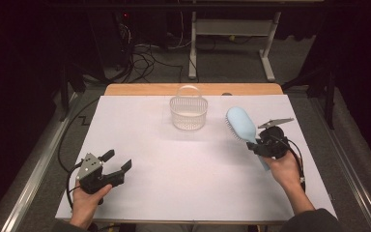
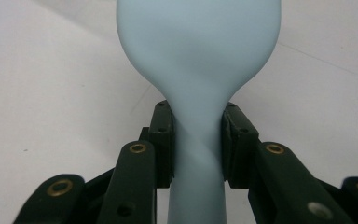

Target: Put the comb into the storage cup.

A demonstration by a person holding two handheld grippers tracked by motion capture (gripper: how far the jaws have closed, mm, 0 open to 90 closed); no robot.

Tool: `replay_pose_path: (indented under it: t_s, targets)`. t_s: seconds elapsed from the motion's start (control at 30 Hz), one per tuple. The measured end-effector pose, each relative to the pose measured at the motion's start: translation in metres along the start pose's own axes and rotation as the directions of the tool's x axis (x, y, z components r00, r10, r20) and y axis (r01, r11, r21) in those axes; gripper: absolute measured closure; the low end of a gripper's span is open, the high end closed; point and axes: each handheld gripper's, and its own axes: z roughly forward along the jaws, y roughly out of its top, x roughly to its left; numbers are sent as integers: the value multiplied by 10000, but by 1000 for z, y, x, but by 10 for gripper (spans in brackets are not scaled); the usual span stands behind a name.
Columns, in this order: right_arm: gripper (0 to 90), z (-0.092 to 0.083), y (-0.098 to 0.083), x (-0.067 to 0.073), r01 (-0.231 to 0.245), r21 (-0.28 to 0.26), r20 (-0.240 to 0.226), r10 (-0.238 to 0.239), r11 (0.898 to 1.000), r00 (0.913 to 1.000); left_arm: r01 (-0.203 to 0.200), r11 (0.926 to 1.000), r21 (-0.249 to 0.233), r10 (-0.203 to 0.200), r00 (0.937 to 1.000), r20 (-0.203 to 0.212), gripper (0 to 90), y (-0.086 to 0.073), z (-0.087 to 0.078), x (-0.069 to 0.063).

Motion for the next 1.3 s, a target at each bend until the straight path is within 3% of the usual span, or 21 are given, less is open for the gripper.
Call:
replay_pose_path:
  t_s: [0.03,0.27,0.37,0.53,0.87,1.3]
  targets:
    - [709,-3,-5,1,16,-256,-125,-19,9997,9999,-21,10000,24,21,10000,3,250,0,1,0]
    - [708,-8,-22,7,144,-581,-294,-161,9982,9994,-60,10000,68,59,9998,171,250,3,4,-6]
    - [709,-10,-34,13,169,-756,-456,-204,9970,9988,-382,9990,215,374,9986,366,249,6,3,-14]
    - [708,-13,-44,23,337,-966,-706,-406,9948,9967,-457,9987,228,446,9978,488,248,8,4,-15]
    - [708,-12,-54,33,43,-1197,-1255,-194,9928,9919,-636,9977,252,612,9945,855,247,12,8,-24]
    - [708,-16,-59,39,-147,-1519,-1417,-70,9883,9899,-811,9963,287,748,9813,1774,247,28,30,-48]
